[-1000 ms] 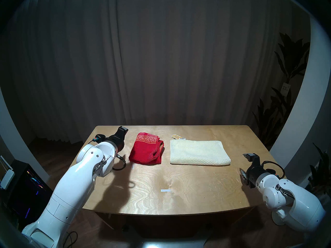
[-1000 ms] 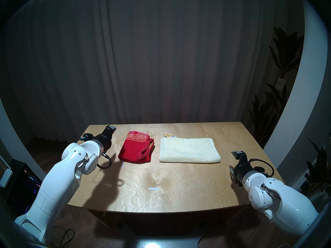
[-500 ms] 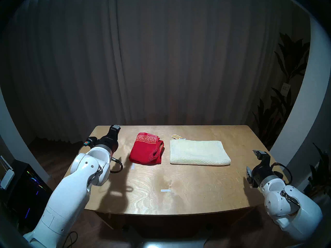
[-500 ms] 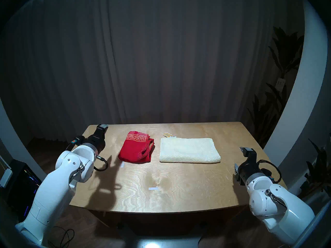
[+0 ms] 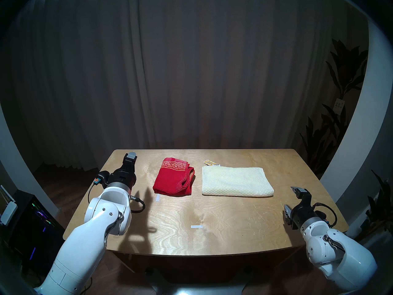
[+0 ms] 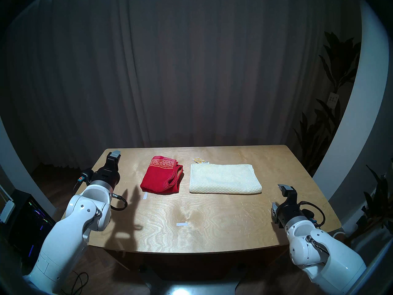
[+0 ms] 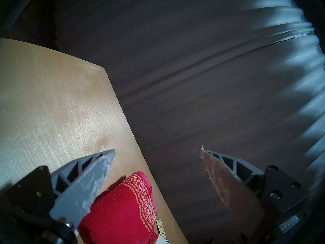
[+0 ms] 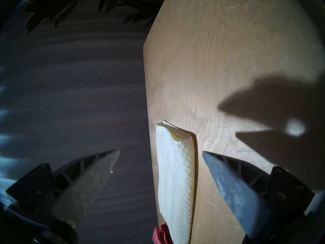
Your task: Fold each towel twice and stack them on table
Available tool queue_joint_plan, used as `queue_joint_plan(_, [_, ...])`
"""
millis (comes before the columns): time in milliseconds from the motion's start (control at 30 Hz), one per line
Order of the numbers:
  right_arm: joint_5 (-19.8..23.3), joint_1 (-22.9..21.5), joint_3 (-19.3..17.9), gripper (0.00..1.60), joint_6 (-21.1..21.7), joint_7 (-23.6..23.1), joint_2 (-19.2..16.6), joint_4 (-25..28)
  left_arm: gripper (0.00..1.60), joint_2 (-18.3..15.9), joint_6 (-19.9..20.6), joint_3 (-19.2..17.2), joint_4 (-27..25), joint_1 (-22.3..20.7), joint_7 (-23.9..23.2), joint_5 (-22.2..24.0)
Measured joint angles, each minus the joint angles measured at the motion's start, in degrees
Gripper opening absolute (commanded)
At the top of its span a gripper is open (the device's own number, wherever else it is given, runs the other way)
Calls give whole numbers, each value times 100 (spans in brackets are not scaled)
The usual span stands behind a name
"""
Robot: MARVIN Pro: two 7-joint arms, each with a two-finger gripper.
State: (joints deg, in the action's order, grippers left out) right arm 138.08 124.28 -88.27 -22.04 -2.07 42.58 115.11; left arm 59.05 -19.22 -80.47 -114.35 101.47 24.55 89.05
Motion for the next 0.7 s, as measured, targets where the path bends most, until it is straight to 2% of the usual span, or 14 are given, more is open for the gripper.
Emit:
queue_joint_plan(233, [-84,-387,251,160,142,41,2,-214,160,38,-109,2,-32,45,-12,-104])
queue_joint_plan(700, [-461,-1255,857,160,222,346,429,-933,160,114,-256,32,-45,36,18,-312])
